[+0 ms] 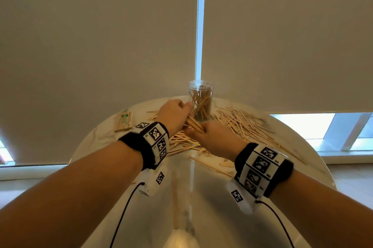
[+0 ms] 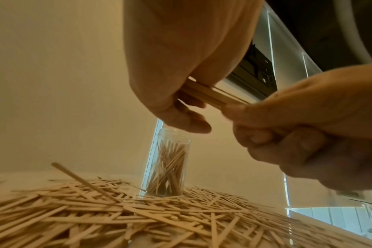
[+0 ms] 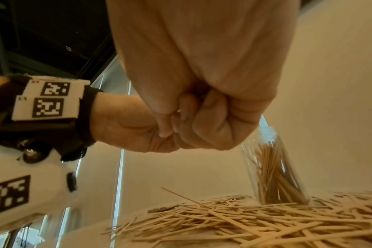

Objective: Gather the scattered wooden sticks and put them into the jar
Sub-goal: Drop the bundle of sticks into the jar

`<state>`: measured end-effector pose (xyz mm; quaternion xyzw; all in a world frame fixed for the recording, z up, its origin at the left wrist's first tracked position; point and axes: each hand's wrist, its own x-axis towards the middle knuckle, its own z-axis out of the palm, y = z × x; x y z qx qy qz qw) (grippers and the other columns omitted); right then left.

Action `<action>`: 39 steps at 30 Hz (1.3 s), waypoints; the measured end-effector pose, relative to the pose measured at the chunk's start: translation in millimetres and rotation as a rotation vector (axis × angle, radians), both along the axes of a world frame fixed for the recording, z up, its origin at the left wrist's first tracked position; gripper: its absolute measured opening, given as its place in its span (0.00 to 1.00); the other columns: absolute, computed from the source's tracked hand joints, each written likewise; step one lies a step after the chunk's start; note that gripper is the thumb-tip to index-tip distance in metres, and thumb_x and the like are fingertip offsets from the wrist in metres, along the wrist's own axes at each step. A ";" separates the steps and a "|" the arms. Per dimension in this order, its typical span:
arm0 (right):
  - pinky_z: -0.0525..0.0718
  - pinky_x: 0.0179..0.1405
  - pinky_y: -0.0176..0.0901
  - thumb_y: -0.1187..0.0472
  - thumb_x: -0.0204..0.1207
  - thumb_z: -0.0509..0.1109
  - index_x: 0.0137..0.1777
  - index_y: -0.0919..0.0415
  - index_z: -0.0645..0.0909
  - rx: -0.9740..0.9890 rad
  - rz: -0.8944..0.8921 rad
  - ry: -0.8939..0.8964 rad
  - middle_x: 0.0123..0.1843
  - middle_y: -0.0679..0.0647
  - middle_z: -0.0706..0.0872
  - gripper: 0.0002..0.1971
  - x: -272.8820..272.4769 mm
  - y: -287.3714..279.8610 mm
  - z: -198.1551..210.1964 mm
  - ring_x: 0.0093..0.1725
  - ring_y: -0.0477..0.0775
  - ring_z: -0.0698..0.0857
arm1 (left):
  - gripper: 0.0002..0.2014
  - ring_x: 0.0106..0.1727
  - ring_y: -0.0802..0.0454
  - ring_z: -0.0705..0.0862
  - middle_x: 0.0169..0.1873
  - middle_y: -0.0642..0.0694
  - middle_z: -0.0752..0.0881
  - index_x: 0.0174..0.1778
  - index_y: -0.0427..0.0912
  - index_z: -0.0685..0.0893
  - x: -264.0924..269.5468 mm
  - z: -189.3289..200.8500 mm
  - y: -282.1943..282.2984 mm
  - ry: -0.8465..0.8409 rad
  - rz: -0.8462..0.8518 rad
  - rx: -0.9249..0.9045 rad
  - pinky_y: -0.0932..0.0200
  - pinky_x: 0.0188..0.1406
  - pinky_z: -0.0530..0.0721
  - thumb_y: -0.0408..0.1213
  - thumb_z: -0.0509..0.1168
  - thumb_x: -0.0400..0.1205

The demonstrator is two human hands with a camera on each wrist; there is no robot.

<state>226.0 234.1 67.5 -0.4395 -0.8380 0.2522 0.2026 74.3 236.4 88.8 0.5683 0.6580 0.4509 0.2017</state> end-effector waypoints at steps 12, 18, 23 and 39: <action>0.83 0.41 0.49 0.33 0.87 0.47 0.41 0.55 0.82 0.215 -0.234 -0.222 0.32 0.51 0.81 0.32 27.4 101.1 83.5 0.31 0.50 0.79 | 0.18 0.54 0.44 0.87 0.52 0.43 0.87 0.60 0.41 0.82 -28.8 40.4 80.5 -0.021 -0.045 -0.069 0.45 0.55 0.90 0.53 0.58 0.89; 0.80 0.50 0.51 0.34 0.87 0.45 0.48 0.58 0.78 0.439 -0.337 -0.713 0.41 0.52 0.82 0.30 -1.1 182.2 132.1 0.44 0.55 0.81 | 0.46 0.68 0.43 0.81 0.73 0.43 0.79 0.80 0.44 0.68 -46.5 39.2 147.6 0.303 -0.107 -0.274 0.44 0.70 0.81 0.60 0.78 0.71; 0.78 0.45 0.48 0.37 0.84 0.60 0.30 0.58 0.77 0.568 -0.213 -1.117 0.31 0.49 0.77 0.28 -51.7 224.4 136.3 0.32 0.51 0.77 | 0.62 0.77 0.39 0.74 0.81 0.39 0.70 0.87 0.43 0.50 -35.0 24.3 187.7 0.302 -0.179 -0.240 0.46 0.69 0.75 0.63 0.80 0.66; 0.86 0.53 0.41 0.57 0.80 0.74 0.62 0.56 0.89 0.383 -0.049 -1.161 0.49 0.48 0.89 0.13 -91.1 257.8 105.9 0.43 0.48 0.85 | 0.48 0.60 0.43 0.85 0.68 0.42 0.81 0.85 0.47 0.55 -41.2 -7.3 212.5 0.244 -0.220 -0.188 0.43 0.56 0.89 0.49 0.78 0.76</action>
